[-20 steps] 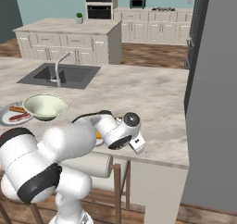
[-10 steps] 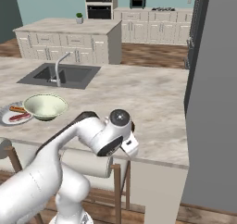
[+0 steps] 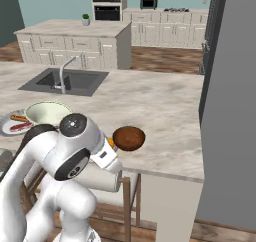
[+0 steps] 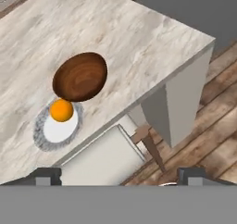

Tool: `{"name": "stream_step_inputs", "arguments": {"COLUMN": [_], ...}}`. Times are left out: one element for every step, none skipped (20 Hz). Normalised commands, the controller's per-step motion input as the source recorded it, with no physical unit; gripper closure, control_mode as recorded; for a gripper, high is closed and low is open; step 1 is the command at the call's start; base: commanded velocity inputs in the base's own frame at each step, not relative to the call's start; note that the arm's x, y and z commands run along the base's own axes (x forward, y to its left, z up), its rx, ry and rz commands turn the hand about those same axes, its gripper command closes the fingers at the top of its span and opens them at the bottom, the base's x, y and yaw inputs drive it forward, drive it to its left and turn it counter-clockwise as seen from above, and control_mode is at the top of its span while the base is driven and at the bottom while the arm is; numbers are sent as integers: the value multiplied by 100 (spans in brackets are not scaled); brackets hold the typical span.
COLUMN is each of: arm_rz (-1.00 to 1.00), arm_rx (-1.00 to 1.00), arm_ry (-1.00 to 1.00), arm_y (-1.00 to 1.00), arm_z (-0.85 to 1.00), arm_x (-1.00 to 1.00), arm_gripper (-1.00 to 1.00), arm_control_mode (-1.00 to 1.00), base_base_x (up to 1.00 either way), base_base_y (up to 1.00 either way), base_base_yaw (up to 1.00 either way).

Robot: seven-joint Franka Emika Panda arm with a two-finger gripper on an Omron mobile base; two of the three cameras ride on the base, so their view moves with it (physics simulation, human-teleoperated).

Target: Take the smaller bowl and place it next to the appetizer plate on the dining counter , and place the larger bowl next to the plate with cooked food.

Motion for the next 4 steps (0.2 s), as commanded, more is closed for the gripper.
{"name": "stream_step_inputs", "arguments": {"arm_rz": [8,8,9,10], "arm_rx": [-32,-32,-32,-32], "arm_ry": [0,0,0,0], "arm_y": [95,96,95,91], "arm_z": [94,89,85,81], "arm_x": [-51,-50,-48,-47], "arm_gripper": [-100,-100,-100,-100], "arm_control_mode": [-100,-100,-100,-100], "base_base_x": [0,0,0,0], "base_base_y": [0,0,0,0], "base_base_yaw": [0,0,0,0]}}
